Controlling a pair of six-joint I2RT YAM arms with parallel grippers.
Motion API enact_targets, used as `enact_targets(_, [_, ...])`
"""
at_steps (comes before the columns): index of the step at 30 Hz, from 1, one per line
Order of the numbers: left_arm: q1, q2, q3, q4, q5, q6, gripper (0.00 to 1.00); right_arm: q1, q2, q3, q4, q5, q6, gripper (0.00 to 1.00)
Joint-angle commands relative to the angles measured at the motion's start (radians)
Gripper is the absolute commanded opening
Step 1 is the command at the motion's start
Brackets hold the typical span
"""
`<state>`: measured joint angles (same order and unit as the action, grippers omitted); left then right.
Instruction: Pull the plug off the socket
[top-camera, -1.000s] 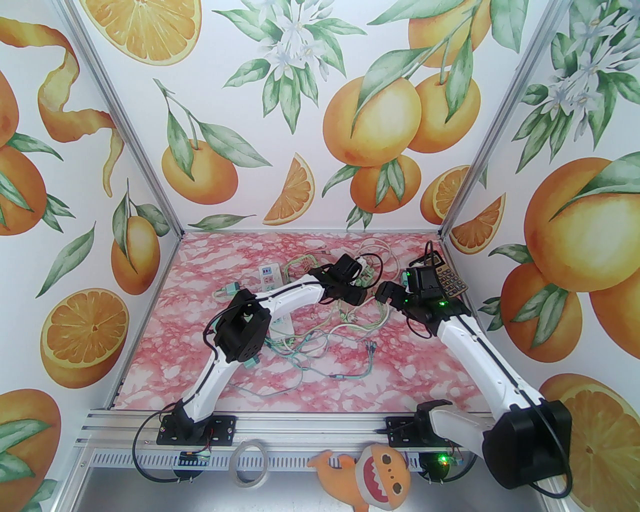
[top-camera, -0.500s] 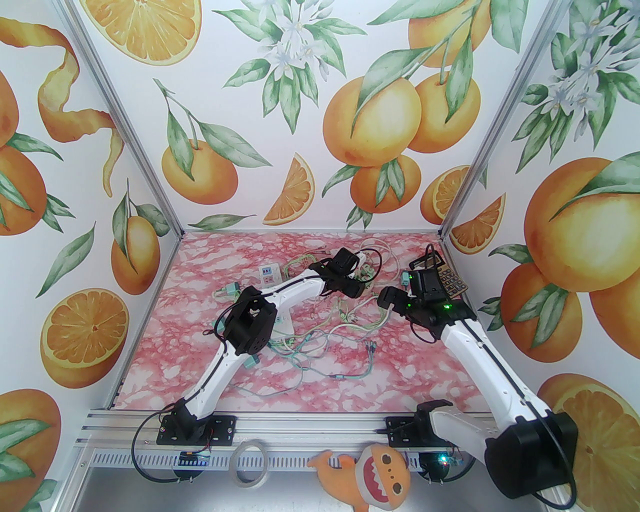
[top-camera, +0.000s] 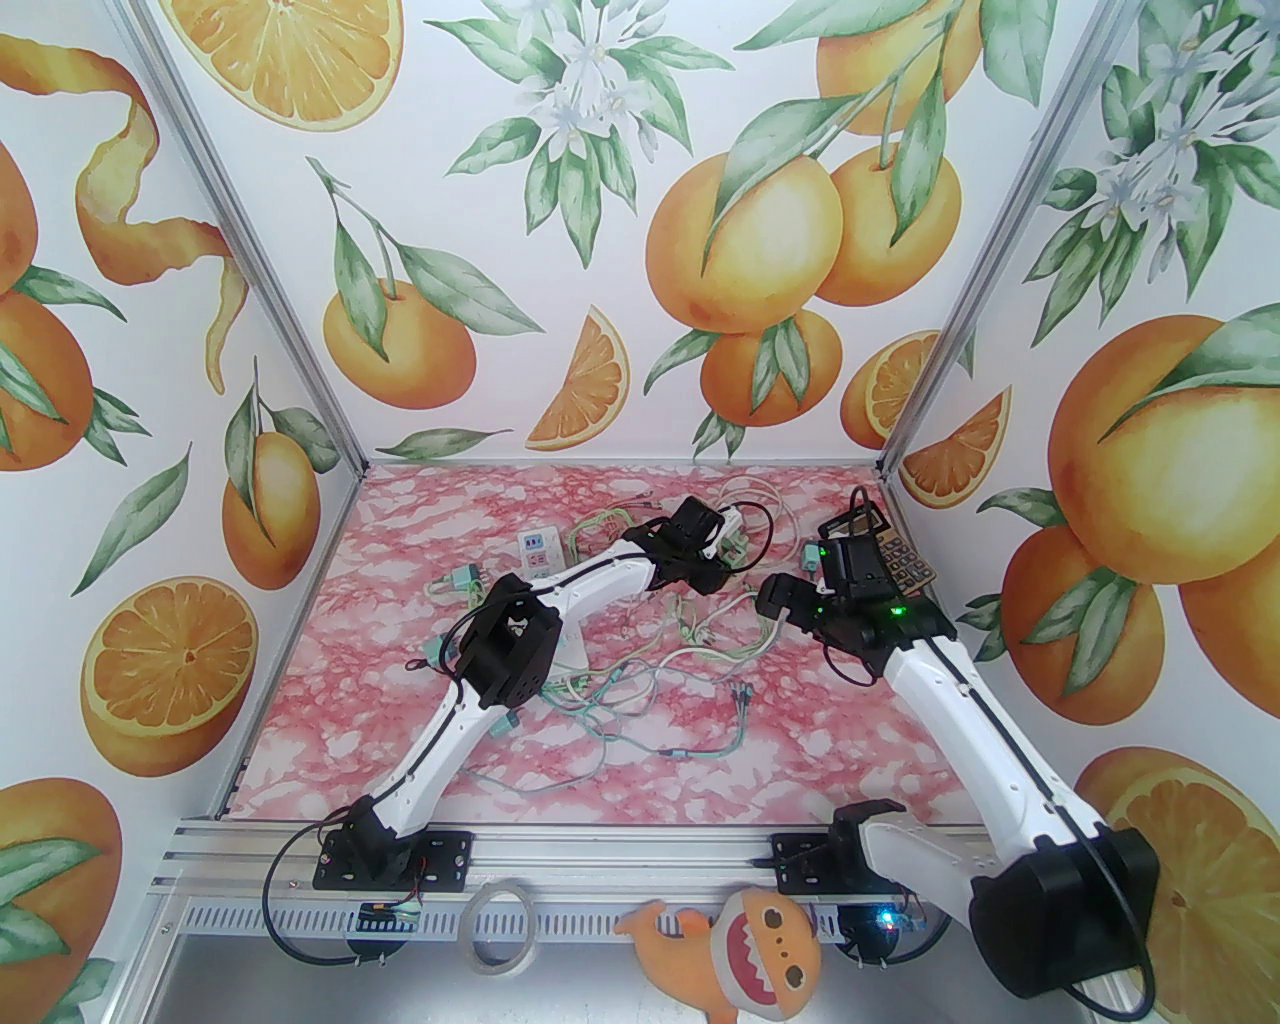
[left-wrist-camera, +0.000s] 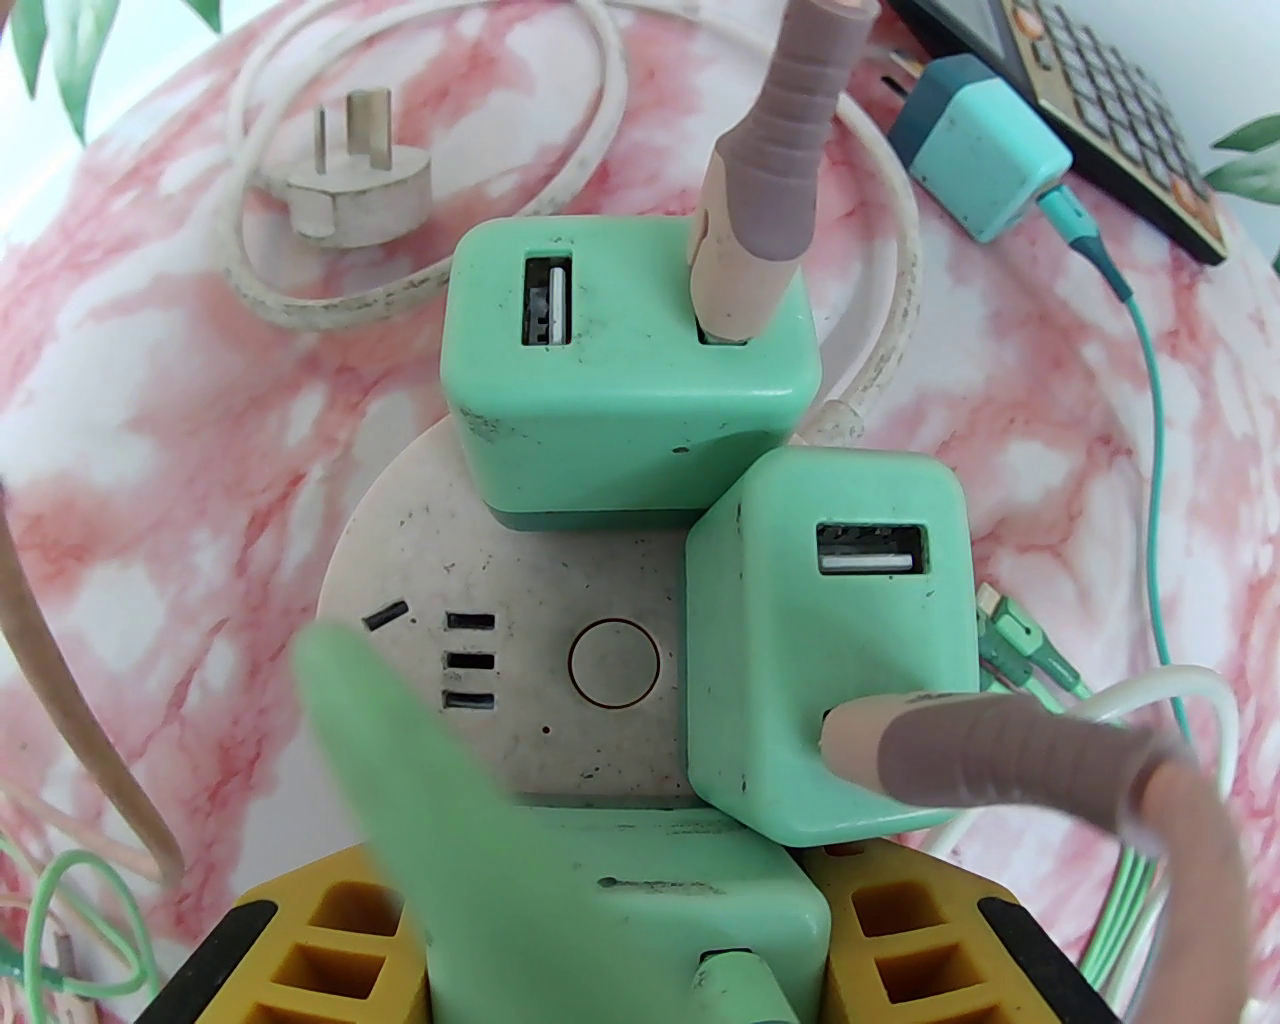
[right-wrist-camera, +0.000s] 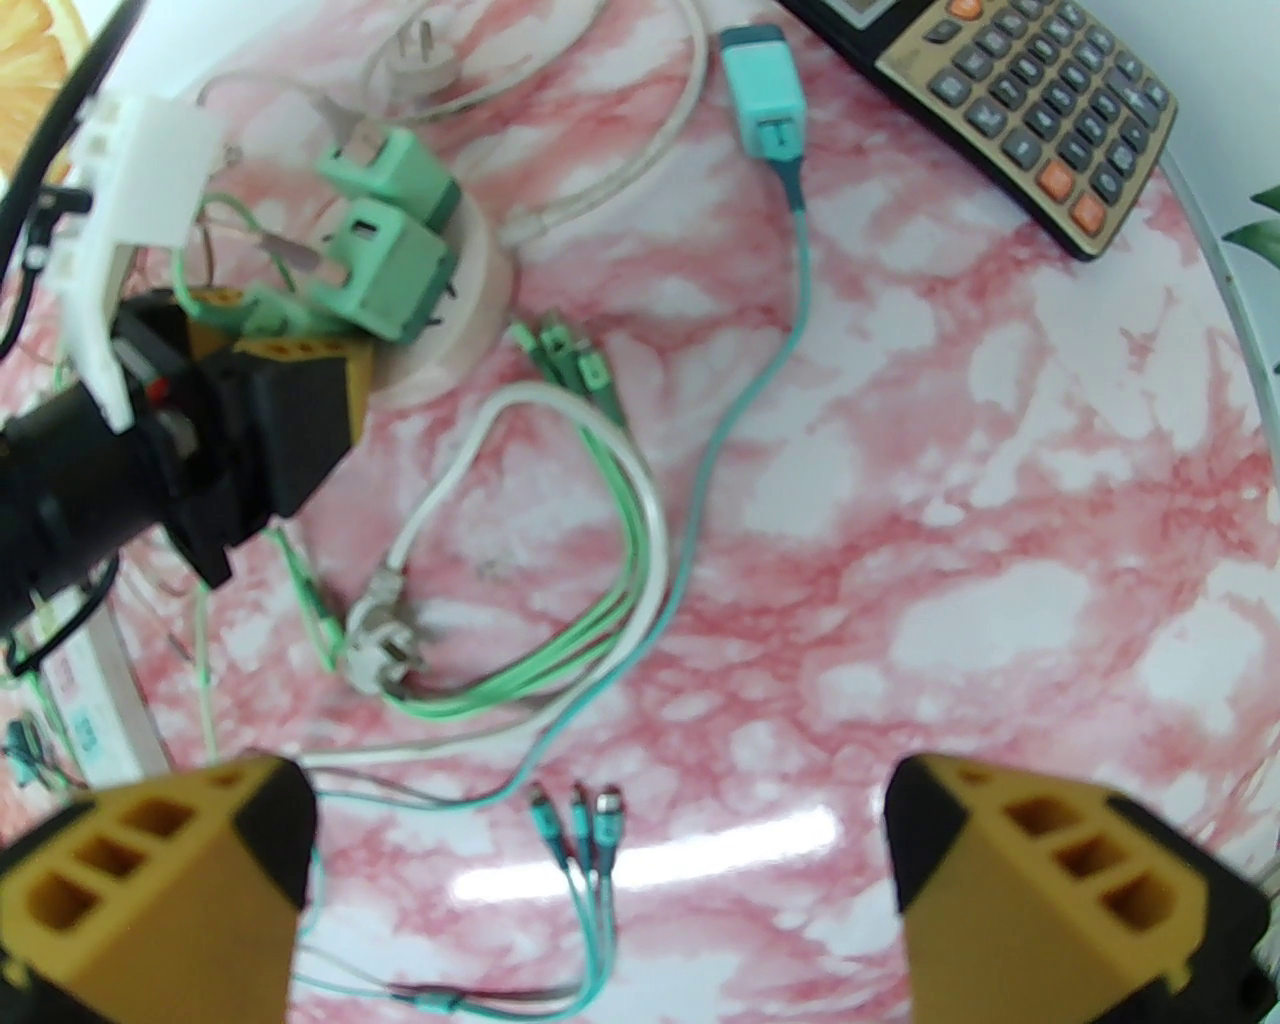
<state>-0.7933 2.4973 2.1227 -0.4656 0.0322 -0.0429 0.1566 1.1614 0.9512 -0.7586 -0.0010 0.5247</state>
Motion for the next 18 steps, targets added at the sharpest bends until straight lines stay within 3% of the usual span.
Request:
enact_targets(1, [0.005, -0.094, -0.084, -0.015, -0.030, -0.013, 0.39, -0.006, 0.053, 0.005, 0.078, -0.077, -0.002, 1.00])
enact_targets(9, [0.005, -0.222, -0.305, 0.042, -0.065, -0.106, 0.39, -0.006, 0.225, 0.023, 0.257, -0.208, 0.029, 0.83])
enact_targets(18, [-0.014, -0.252, -0.363, 0.029, -0.093, -0.149, 0.39, -0.014, 0.445, 0.082, 0.435, -0.359, 0.082, 0.72])
